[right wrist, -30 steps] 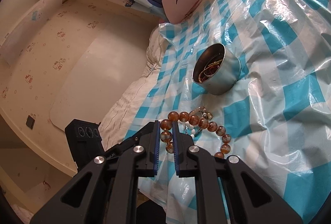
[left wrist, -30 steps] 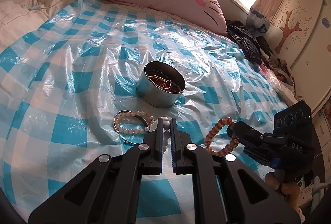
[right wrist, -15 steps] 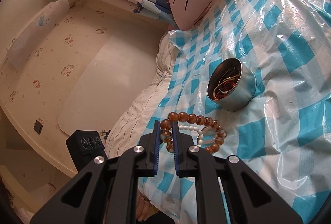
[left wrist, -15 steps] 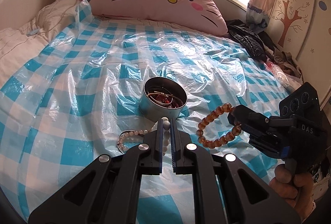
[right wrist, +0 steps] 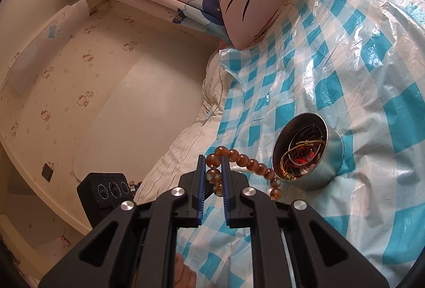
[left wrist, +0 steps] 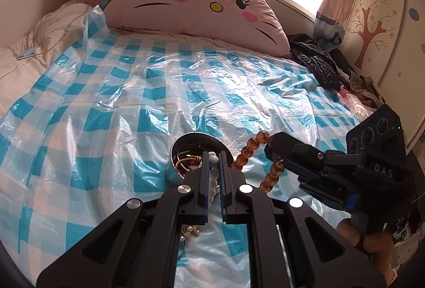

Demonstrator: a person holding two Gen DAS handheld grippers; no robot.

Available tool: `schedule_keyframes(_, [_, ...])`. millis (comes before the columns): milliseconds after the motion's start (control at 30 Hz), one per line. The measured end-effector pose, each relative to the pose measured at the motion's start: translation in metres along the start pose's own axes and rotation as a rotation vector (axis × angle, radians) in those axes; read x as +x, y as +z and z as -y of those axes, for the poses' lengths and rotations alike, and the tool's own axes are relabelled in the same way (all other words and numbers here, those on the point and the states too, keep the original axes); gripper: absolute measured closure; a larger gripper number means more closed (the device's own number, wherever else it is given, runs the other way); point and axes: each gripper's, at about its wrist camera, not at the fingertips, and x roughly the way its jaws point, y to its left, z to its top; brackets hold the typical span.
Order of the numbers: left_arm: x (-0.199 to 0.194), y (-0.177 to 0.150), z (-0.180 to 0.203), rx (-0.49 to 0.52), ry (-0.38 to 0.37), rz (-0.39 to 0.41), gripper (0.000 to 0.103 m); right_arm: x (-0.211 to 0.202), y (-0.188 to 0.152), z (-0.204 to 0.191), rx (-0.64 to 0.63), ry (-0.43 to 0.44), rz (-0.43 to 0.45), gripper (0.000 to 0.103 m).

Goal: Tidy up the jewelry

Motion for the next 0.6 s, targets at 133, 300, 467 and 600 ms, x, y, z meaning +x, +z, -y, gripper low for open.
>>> schedule_keyframes(133, [0.023, 0.015, -0.001, -0.028, -0.034, -0.006, 0.097, 0.018, 0.015, 0.002, -0.021, -0.032, -0.007, 0.091])
schedule_keyframes(300, [0.075, 0.015, -0.024, -0.085, 0.0, -0.135, 0.097, 0.049, 0.026, 0.01, -0.096, -0.204, -0.046, 0.09])
schedule_keyframes(467, [0.061, -0.002, -0.068, -0.123, 0.068, -0.154, 0.095, 0.052, 0.017, 0.021, -0.114, -0.37, -0.067, 0.065])
schedule_keyframes(600, [0.048, -0.025, -0.095, -0.11, 0.105, -0.209, 0.091, 0.037, -0.01, 0.015, -0.153, -0.393, -0.09, 0.065])
